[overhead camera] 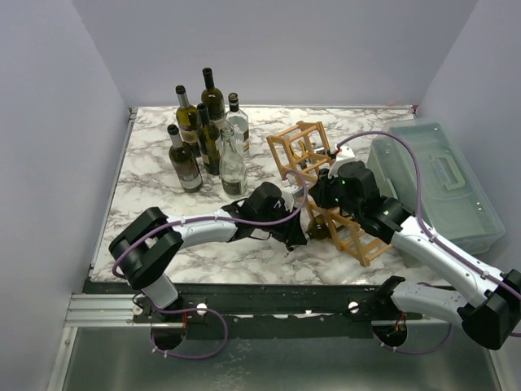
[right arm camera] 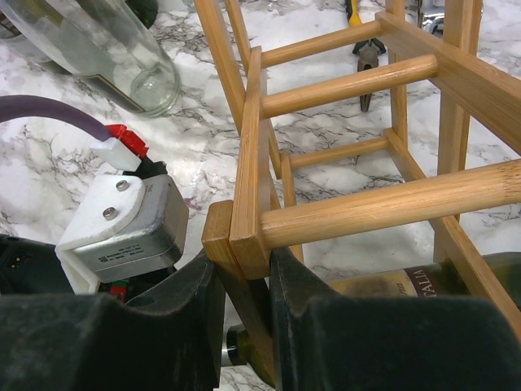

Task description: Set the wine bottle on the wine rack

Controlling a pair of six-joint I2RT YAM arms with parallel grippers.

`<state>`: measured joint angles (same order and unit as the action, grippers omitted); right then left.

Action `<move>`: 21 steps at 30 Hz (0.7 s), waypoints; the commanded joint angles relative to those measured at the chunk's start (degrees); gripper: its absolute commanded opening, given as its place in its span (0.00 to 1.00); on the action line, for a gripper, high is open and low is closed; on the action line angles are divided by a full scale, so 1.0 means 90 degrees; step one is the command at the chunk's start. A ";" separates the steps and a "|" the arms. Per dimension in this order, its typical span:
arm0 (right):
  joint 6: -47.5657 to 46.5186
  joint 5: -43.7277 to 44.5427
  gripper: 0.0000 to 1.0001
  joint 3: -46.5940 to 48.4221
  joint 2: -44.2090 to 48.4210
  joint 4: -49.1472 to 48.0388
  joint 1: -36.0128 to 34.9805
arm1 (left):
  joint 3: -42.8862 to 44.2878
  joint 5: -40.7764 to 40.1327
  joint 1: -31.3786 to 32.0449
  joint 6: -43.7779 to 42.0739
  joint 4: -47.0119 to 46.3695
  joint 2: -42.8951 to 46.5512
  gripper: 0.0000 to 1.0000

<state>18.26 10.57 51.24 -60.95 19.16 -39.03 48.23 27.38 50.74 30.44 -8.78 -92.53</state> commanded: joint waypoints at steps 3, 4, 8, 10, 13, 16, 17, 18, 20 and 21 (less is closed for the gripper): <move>0.0287 0.0466 0.01 -0.0010 0.0016 0.0544 0.0020 | 0.0153 -0.0362 -0.0226 0.0232 0.0750 -0.0056 0.37; 0.0235 0.0450 0.01 0.0030 -0.0026 0.0595 0.0025 | 0.0177 -0.0328 -0.0273 0.0231 0.0798 -0.0016 0.41; 0.0151 0.0284 0.01 0.0137 -0.0149 0.0635 0.0022 | 0.0130 -0.0328 -0.0522 0.0251 0.0957 0.0394 0.76; 0.0138 0.0266 0.01 0.0172 -0.0224 0.0624 0.0020 | 0.0161 -0.0203 -0.0710 0.0251 0.0964 0.0643 0.86; 0.0162 0.0441 0.03 0.0276 -0.0326 0.0700 0.0018 | 0.0419 -0.0093 -0.0888 0.0113 0.1534 0.0985 0.99; 0.0175 0.0536 0.04 0.0448 -0.0371 0.0870 0.0022 | 0.0805 -0.0016 -0.1096 -0.0212 0.2182 0.1315 0.99; 0.0178 0.0569 0.06 0.0542 -0.0381 0.0953 0.0015 | 0.0949 -0.0010 -0.1220 -0.0308 0.2357 0.1467 0.99; 0.0192 0.0595 0.07 0.0600 -0.0386 0.1035 0.0019 | 0.1064 0.0025 -0.1340 -0.0432 0.2529 0.1598 0.99; 0.0151 0.0634 0.15 0.0701 -0.0386 0.1130 0.0016 | 0.1445 -0.0064 -0.1601 -0.0765 0.3037 0.1856 0.99; 0.0123 0.0657 0.19 0.0730 -0.0391 0.1166 0.0013 | 0.1741 -0.0179 -0.1735 -0.0973 0.3388 0.1956 0.99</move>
<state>18.50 13.45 55.31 -64.05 24.18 -39.00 56.18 26.61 39.46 29.04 10.63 -80.34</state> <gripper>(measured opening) 0.240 0.986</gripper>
